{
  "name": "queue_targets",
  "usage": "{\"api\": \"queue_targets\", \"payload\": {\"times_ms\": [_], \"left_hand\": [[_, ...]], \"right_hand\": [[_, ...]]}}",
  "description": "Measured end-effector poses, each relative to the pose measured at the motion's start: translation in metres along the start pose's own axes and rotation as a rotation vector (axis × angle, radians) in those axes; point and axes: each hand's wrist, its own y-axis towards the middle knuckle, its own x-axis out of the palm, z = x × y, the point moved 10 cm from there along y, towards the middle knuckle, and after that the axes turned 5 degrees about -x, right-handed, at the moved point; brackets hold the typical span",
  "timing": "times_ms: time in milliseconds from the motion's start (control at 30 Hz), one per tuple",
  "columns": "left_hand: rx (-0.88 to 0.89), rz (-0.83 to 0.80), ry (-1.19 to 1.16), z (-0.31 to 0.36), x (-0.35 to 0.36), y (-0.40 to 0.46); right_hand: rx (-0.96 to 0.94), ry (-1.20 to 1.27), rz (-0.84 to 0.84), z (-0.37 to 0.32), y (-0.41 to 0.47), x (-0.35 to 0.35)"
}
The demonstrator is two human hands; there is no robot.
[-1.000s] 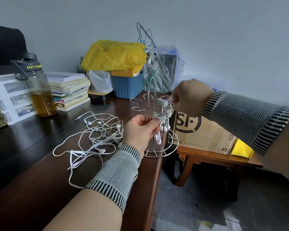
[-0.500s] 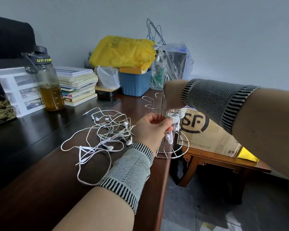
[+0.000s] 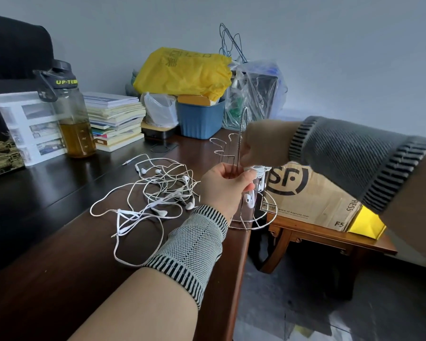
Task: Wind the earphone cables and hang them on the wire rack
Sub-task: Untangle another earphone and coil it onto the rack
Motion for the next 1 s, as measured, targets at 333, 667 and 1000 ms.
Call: {"api": "queue_targets", "payload": {"times_ms": [333, 667, 1000], "left_hand": [[-0.021, -0.01, -0.052, 0.0, 0.004, 0.002], [0.027, -0.003, -0.005, -0.003, 0.0, 0.007], [0.034, 0.014, 0.009, -0.008, -0.003, 0.01]], "right_hand": [[-0.279, -0.338, 0.683, -0.037, -0.059, -0.012], [-0.077, 0.316, 0.882, 0.018, -0.078, 0.027], [0.149, 0.571, 0.79, 0.037, -0.073, 0.045]]}}
